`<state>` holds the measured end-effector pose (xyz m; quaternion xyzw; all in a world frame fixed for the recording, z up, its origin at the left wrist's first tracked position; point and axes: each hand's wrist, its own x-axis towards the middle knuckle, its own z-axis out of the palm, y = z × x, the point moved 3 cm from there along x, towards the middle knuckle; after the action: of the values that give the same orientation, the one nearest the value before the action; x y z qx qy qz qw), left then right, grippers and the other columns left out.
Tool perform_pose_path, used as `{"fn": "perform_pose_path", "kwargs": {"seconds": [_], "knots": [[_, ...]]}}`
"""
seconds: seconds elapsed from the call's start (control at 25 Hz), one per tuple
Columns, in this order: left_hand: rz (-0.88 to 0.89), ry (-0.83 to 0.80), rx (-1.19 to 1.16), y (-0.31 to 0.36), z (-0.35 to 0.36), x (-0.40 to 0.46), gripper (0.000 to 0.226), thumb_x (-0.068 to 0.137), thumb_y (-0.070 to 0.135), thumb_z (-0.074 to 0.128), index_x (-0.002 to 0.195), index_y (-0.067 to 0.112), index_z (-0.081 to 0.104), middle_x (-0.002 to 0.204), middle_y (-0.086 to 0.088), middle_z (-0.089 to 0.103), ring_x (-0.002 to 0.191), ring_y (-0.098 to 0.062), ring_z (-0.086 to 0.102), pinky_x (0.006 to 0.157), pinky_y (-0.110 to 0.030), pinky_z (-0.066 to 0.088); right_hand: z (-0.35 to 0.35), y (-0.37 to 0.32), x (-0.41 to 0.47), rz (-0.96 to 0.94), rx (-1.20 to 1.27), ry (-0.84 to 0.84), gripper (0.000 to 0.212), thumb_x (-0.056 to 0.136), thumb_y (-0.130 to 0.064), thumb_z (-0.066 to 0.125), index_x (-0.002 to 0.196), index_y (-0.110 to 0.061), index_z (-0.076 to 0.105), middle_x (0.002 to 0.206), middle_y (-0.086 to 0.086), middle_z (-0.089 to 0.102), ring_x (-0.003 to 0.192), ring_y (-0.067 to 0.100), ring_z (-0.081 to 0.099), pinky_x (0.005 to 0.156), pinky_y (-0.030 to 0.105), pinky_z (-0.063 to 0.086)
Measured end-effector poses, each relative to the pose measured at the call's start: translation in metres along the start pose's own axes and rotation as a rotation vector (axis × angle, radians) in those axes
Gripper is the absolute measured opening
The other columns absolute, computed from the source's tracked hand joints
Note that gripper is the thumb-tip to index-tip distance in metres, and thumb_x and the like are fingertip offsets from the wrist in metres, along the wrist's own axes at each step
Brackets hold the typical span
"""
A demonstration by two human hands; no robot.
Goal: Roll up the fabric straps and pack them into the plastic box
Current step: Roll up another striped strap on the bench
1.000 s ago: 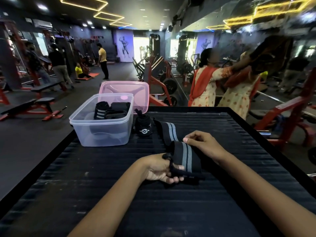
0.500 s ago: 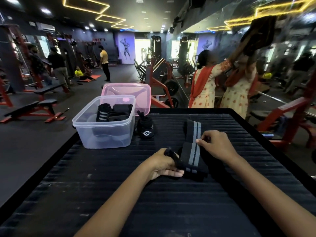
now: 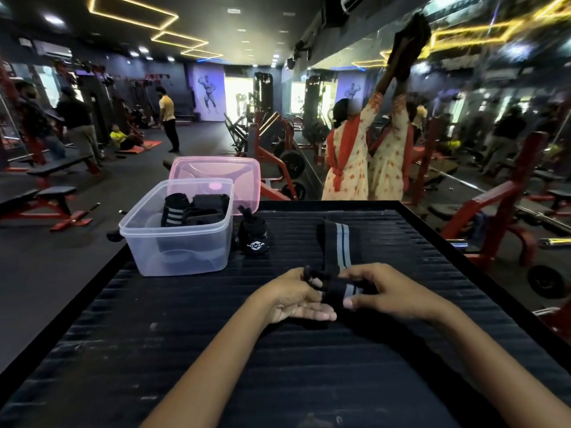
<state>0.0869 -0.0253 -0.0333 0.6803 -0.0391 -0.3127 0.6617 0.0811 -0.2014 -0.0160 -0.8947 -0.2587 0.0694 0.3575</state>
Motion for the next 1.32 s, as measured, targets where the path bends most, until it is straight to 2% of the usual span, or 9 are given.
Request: {"fn": "perform_pose_path", "kwargs": {"seconds": [0.2,0.32,0.44,0.52,0.64,0.76,0.96,1.16,1.32], "knots": [[0.616,0.182,0.97,0.015,-0.004,-0.003,0.071,0.083,0.012,0.059,0.143,0.028,0.025,0.135,0.002,0.033,0.115,-0.016,0.048,0.097,-0.033,0.048,-0.007,0.019,0.0,0.086,0.479,0.207,0.041,0.063,-0.023,0.083,0.091,-0.009,0.055,0.085,0.003,0.06,0.081,0.013,0.061,0.077,0.026,0.051],[0.815,0.115,1.202,0.011,0.009,-0.005,0.059,0.082,0.033,0.068,0.133,0.028,0.04,0.129,0.006,0.047,0.118,-0.011,0.043,0.099,-0.029,0.04,-0.003,0.019,0.001,0.099,0.626,0.264,0.028,0.064,-0.018,0.081,0.082,-0.005,0.063,0.08,0.004,0.067,0.082,0.013,0.065,0.075,0.021,0.051],[0.832,0.204,1.101,0.008,0.007,-0.002,0.025,0.088,0.026,0.064,0.111,0.018,0.057,0.107,0.003,0.062,0.098,-0.012,0.056,0.085,-0.031,0.047,-0.005,0.016,-0.001,0.105,0.67,0.237,0.035,0.061,-0.026,0.086,0.082,-0.007,0.065,0.079,0.004,0.067,0.077,0.012,0.063,0.07,0.02,0.051],[0.774,0.219,0.99,0.01,-0.002,0.001,0.015,0.09,0.023,0.061,0.104,0.015,0.061,0.099,0.003,0.063,0.091,-0.012,0.058,0.082,-0.032,0.048,-0.009,0.012,-0.003,0.045,0.38,0.213,0.036,0.062,-0.027,0.088,0.086,-0.012,0.065,0.083,0.002,0.067,0.077,0.013,0.063,0.072,0.021,0.052],[0.666,0.191,0.936,0.007,-0.007,0.006,0.022,0.096,0.027,0.053,0.114,0.016,0.059,0.109,0.003,0.061,0.1,-0.012,0.057,0.092,-0.034,0.047,-0.007,0.007,-0.003,-0.03,0.073,0.209,0.023,0.074,-0.029,0.081,0.086,-0.015,0.067,0.087,0.003,0.07,0.084,0.017,0.066,0.076,0.03,0.051],[0.678,0.133,0.971,0.0,0.001,0.007,0.049,0.095,0.031,0.054,0.14,0.023,0.036,0.129,0.003,0.043,0.121,-0.01,0.043,0.103,-0.028,0.038,-0.005,0.013,-0.002,0.103,0.289,0.179,0.027,0.078,-0.035,0.072,0.08,-0.009,0.068,0.077,0.006,0.068,0.072,0.016,0.063,0.066,0.027,0.05],[0.823,0.25,0.933,0.004,0.001,0.006,0.023,0.092,0.014,0.057,0.113,0.02,0.051,0.11,0.002,0.053,0.101,-0.011,0.051,0.092,-0.031,0.045,-0.001,0.017,-0.004,0.264,0.596,0.103,0.036,0.08,-0.037,0.066,0.091,-0.003,0.061,0.082,0.008,0.06,0.073,0.01,0.059,0.058,0.022,0.049],[0.754,0.293,0.88,0.002,0.0,0.013,0.014,0.095,0.024,0.054,0.107,0.018,0.058,0.099,0.006,0.053,0.097,-0.01,0.047,0.087,-0.03,0.043,-0.008,0.013,-0.001,-0.001,0.0,0.231,0.03,0.072,-0.021,0.083,0.089,-0.013,0.06,0.085,0.003,0.061,0.075,0.006,0.055,0.068,0.023,0.042],[0.744,0.211,0.844,-0.005,0.004,0.02,0.042,0.093,0.029,0.058,0.132,0.025,0.044,0.115,0.006,0.048,0.109,-0.009,0.046,0.091,-0.025,0.041,-0.01,0.02,-0.002,-0.007,-0.033,0.291,0.029,0.075,-0.03,0.081,0.084,-0.008,0.064,0.087,0.011,0.059,0.073,0.016,0.054,0.068,0.027,0.04]]}}
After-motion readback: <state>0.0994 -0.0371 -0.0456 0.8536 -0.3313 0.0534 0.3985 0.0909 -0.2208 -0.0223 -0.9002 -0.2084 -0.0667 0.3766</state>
